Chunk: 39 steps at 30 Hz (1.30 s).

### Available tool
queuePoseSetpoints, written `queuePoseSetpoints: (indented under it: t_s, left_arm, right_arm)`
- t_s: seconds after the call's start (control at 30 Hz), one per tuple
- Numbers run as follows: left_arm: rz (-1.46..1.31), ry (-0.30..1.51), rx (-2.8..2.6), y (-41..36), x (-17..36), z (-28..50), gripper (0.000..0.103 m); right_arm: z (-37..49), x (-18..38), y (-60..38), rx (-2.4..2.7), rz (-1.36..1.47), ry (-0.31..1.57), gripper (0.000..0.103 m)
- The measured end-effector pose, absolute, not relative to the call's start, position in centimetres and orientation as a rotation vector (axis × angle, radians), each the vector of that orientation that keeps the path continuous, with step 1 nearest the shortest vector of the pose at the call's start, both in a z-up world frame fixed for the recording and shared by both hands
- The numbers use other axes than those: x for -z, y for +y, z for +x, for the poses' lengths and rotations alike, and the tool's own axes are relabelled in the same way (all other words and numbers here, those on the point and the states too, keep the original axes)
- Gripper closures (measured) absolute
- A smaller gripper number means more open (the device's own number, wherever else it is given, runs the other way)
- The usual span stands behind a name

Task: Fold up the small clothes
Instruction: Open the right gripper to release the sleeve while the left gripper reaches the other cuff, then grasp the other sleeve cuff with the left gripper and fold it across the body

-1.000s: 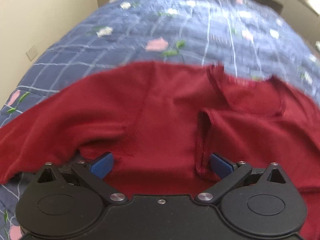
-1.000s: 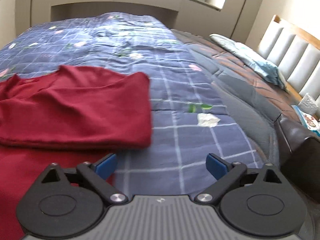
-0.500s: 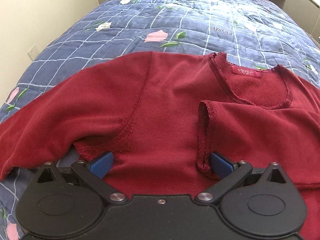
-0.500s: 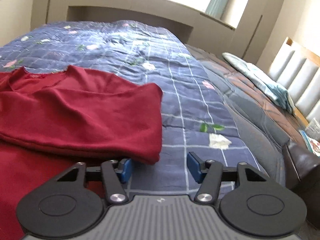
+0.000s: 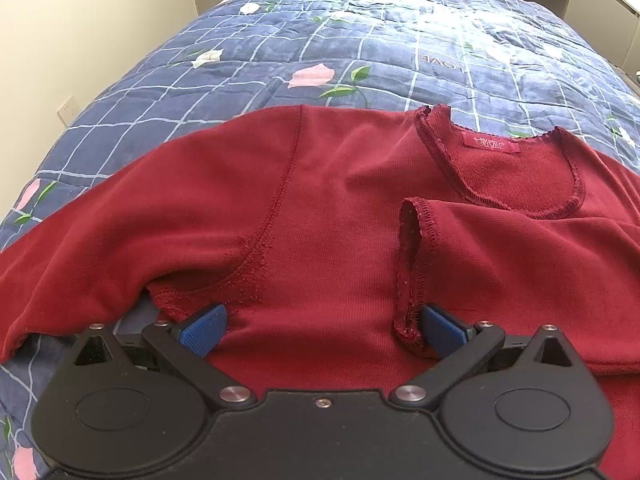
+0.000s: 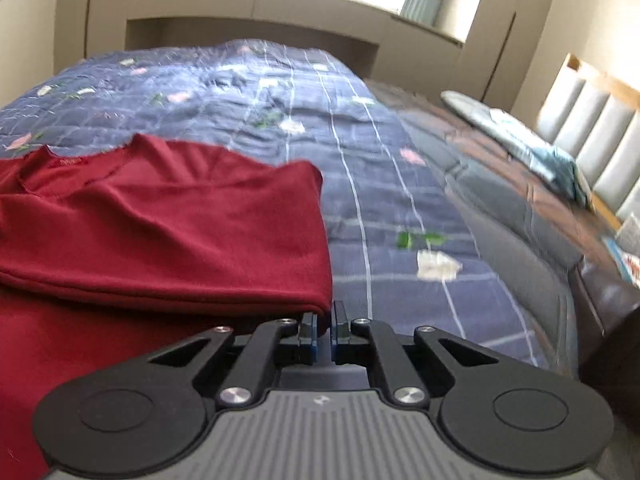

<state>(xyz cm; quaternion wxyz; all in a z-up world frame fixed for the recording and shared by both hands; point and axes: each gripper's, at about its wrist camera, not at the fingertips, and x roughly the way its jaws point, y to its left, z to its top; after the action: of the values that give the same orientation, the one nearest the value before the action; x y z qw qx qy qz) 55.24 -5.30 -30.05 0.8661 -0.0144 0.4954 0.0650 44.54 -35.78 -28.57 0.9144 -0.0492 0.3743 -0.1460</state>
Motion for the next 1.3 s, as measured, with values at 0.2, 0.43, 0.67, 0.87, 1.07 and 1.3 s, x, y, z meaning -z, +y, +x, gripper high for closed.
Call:
queuePoseSetpoints:
  t_s: [0.2, 0.43, 0.67, 0.87, 1.07, 1.3]
  left_arm:
    - [-0.057, 1.044, -0.119, -4.6, 29.3, 55.2, 0.000]
    - [-0.218, 0.947, -0.186, -0.5, 26.5, 51.2, 0.000]
    - [-0.375, 0.906, -0.473, 8.0, 25.1, 44.6, 0.001]
    - [-0.649, 0.832, -0.648, 17.5, 26.2, 41.3, 0.001]
    - [-0.850, 0.677, -0.828, 23.8, 26.6, 40.3, 0.001]
    - [-0.997, 0.641, -0.963, 27.3, 27.9, 40.4, 0.064]
  right_arm:
    - [44.4, 28.0, -36.1, 0.284, -0.050, 0.792, 0.081]
    - [41.8, 25.9, -34.6, 0.295, -0.052, 0.833, 0.015]
    - [40.0, 23.1, -29.8, 0.187, 0.000, 0.846, 0.000]
    - [40.2, 22.4, -23.6, 0.014, -0.023, 0.858, 0.000]
    - [39.6, 22.5, -18.9, -0.110, -0.045, 0.875, 0.000]
    - [38.8, 22.9, -17.0, -0.174, -0.026, 0.909, 0.000]
